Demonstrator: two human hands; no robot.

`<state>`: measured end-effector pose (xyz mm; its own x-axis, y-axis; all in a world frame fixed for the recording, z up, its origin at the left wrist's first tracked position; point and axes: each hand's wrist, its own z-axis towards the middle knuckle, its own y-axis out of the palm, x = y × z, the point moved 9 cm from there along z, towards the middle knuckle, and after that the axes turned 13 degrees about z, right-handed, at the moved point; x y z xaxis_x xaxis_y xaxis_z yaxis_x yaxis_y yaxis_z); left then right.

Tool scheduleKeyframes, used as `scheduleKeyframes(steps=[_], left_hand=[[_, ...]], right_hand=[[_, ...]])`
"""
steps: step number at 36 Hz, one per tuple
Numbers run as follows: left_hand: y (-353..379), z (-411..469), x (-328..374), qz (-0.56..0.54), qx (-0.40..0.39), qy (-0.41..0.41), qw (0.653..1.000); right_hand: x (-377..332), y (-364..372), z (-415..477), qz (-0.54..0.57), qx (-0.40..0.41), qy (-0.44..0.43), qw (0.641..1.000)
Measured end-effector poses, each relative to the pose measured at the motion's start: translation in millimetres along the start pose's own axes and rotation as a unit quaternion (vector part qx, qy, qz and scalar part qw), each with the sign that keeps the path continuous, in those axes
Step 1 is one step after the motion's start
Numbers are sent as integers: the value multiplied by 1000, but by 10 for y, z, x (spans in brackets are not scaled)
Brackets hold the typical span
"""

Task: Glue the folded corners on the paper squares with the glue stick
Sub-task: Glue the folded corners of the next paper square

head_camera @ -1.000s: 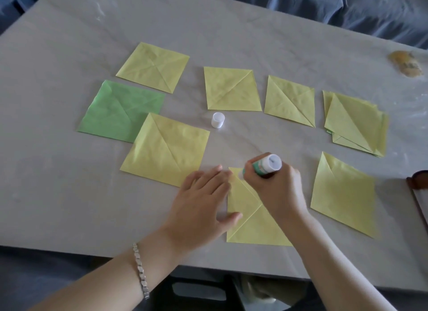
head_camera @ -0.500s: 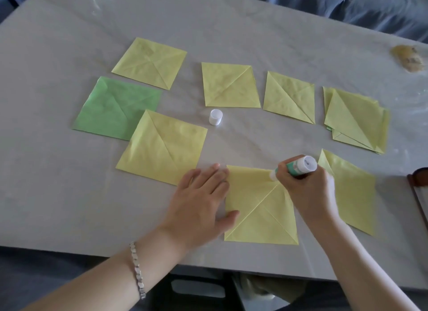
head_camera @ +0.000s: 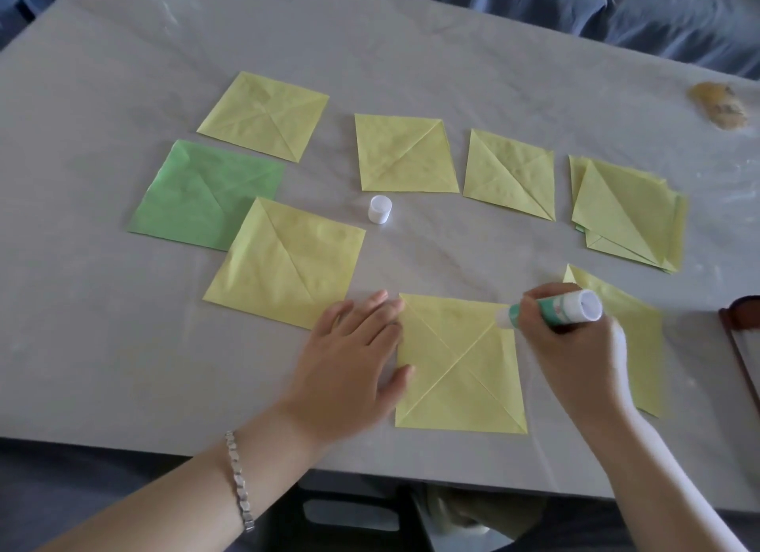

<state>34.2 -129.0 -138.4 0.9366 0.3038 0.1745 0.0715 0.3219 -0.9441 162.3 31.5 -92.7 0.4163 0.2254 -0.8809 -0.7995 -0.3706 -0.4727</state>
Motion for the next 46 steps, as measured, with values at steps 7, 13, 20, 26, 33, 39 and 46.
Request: scheduleKeyframes(steps=[7, 13, 20, 26, 33, 39, 46], left_hand=[[-23, -16, -19, -1, 23, -7, 1000], [-30, -40, -38, -5, 44, -4, 999], [-46, -22, -36, 5, 57, -5, 998], [-61, -33, -35, 15, 72, -4, 997], [-28, -47, -6, 24, 70, 10, 997], [13, -14, 8, 5, 34, 21, 999], [80, -54, 49, 5, -29, 75, 997]], right_hand=[[-247, 472, -185, 14, -105, -35, 994], [-238, 807, -267, -21, -190, -41, 981], [-303, 947, -127, -35, -191, -50, 980], [-363, 1008, 16, -38, -182, -64, 980], [-347, 1007, 37, -32, -180, -49, 982], [-338, 996, -28, -36, -198, -46, 979], [-312, 949, -139, -26, -210, -47, 976]])
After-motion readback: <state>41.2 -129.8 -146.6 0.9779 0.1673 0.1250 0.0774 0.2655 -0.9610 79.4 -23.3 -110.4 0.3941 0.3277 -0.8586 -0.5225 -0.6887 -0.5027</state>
